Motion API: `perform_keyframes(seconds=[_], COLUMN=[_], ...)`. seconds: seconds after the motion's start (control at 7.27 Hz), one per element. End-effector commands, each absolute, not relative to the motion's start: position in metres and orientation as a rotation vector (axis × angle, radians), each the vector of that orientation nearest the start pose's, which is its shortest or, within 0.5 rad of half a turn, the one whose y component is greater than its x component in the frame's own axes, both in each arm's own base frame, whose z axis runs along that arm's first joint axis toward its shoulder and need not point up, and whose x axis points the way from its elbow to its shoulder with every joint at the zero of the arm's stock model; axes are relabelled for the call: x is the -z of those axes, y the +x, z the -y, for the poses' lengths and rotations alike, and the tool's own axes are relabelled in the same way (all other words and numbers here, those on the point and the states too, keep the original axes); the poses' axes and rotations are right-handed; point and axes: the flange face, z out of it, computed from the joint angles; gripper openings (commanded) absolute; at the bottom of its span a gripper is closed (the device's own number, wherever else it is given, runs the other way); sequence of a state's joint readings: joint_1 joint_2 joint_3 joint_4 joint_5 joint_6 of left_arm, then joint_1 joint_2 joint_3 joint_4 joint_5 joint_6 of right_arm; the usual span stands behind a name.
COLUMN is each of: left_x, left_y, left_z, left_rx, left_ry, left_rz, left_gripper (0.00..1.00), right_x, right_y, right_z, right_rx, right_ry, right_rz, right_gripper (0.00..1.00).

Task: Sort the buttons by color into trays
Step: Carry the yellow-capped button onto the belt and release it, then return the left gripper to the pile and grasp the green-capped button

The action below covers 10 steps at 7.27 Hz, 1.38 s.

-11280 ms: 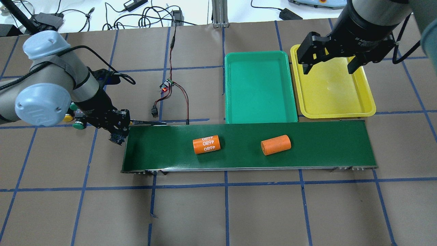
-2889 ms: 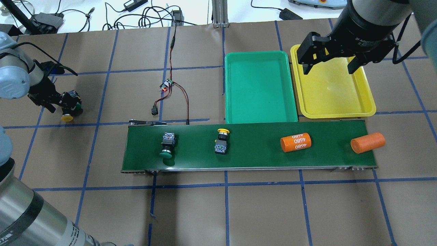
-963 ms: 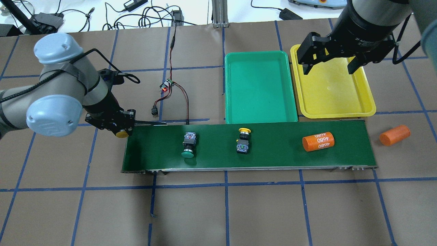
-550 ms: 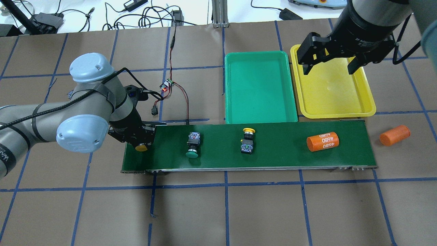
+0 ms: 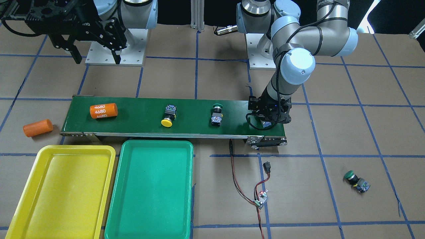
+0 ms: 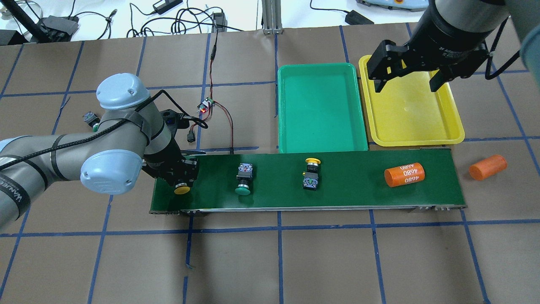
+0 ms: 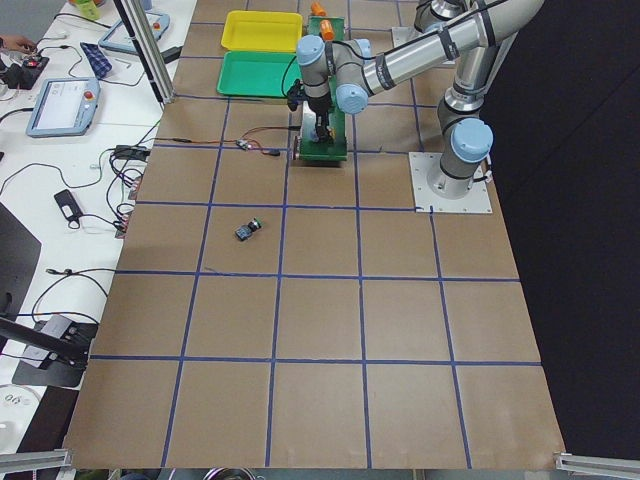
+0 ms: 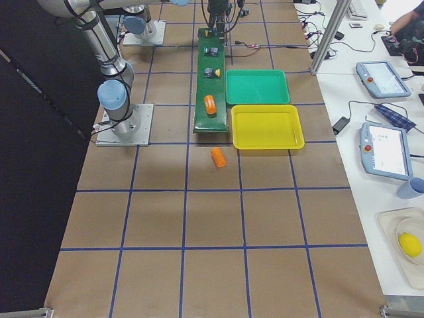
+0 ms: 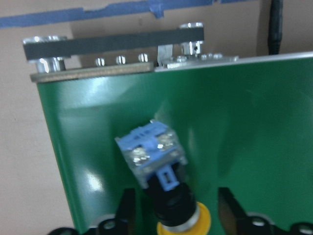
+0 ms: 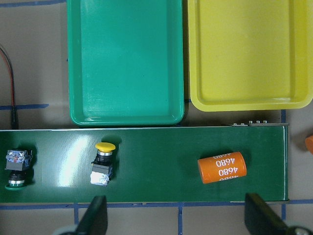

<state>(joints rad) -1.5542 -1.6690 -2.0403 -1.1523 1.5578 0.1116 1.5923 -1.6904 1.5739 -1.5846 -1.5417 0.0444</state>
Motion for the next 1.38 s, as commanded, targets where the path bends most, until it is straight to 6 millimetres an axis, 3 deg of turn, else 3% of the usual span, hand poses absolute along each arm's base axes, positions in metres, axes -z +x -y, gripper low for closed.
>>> perform_keyframes(seconds=[0.0,0.14,0.28,0.55,0.69,0.83,0.96,1.24], left_x=[-0.300,-0.315,-0.312,-0.280,-0.270,-0.246,-0.228,-0.214], left_y=[-0.106,-0.079,-0.026,0.075,0.108,0.142,0.160,0.175], left_z=[0.491,0.512,0.540,0.608,0.645,0.666,0.672,0.665], left_rx=[-0.105,-0.094,-0.108,-0.132,-0.110,-0.131,-0.153,-0.187], left_ry=[0.085,0.015,-0.041,-0.198,-0.237,-0.292,-0.332,-0.350], left_rz=[-3.158,-3.158,-3.157,-3.160,-3.150,-3.149,-3.150,-3.157], left_gripper=[1.00,1.00,1.00,1.00,1.00,1.00,1.00,1.00], right_x=[-0.544,-0.544,-0.544,-0.544,-0.544,-0.544,-0.544,-0.543], right_y=[0.146,0.146,0.146,0.146,0.146,0.146,0.146,0.146], right_z=[0.448,0.448,0.448,0.448,0.448,0.448,0.448,0.448], right_rx=[0.201,0.201,0.201,0.201,0.199,0.199,0.199,0.196], right_ry=[0.033,0.033,0.033,0.035,0.033,0.033,0.033,0.033], right_rz=[-3.102,-3.102,-3.102,-3.101,-3.102,-3.102,-3.102,-3.103], right_gripper=[1.00,1.00,1.00,1.00,1.00,1.00,1.00,1.00])
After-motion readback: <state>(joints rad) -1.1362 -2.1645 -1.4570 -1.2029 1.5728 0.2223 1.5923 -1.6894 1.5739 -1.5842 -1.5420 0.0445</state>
